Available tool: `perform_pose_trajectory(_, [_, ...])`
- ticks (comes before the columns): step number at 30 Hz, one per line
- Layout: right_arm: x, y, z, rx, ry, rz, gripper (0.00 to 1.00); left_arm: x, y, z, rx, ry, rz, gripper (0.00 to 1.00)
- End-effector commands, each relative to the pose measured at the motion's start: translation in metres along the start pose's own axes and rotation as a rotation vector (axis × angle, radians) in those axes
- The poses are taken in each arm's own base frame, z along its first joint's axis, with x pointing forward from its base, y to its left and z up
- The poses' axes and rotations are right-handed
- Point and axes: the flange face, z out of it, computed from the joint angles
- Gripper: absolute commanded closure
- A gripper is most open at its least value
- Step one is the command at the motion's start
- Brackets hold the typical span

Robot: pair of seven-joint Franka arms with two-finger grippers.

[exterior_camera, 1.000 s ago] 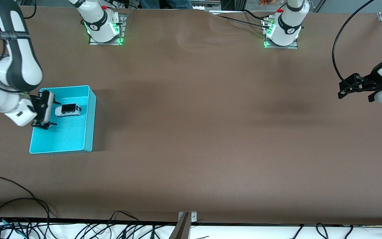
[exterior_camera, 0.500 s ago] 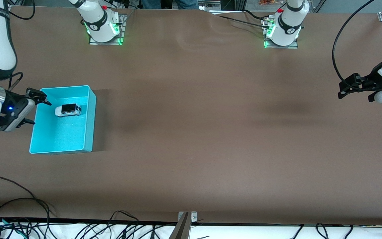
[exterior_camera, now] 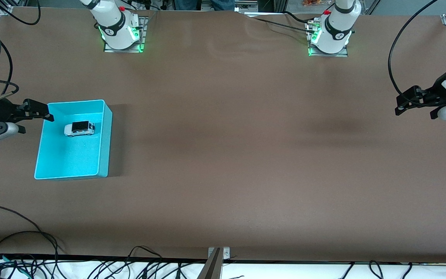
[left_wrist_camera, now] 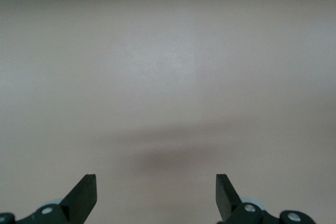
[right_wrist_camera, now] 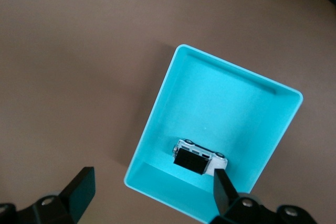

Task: Wind and store white jeep toy

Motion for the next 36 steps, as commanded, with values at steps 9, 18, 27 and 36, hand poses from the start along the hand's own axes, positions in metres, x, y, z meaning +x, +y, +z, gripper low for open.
perform_pose_trajectory(9, [-0.005,-0.013,-0.031,-0.07,-0.053,0.236,0.0,0.008,-0.015,0.0,-0.015,0.01,-0.03,0.0])
perform_pose_trajectory(18, [-0.035,-0.033,-0.04,-0.088,-0.041,0.365,0.0,0.016,-0.023,0.008,-0.025,0.031,-0.051,0.0])
perform_pose_trajectory(27, [-0.076,-0.049,-0.034,-0.1,-0.032,0.374,0.0,-0.008,-0.032,0.007,-0.023,0.03,-0.057,0.0])
perform_pose_trajectory(36, [-0.083,-0.051,-0.036,-0.103,0.005,0.372,0.0,-0.042,-0.018,0.0,-0.015,0.051,-0.044,0.0])
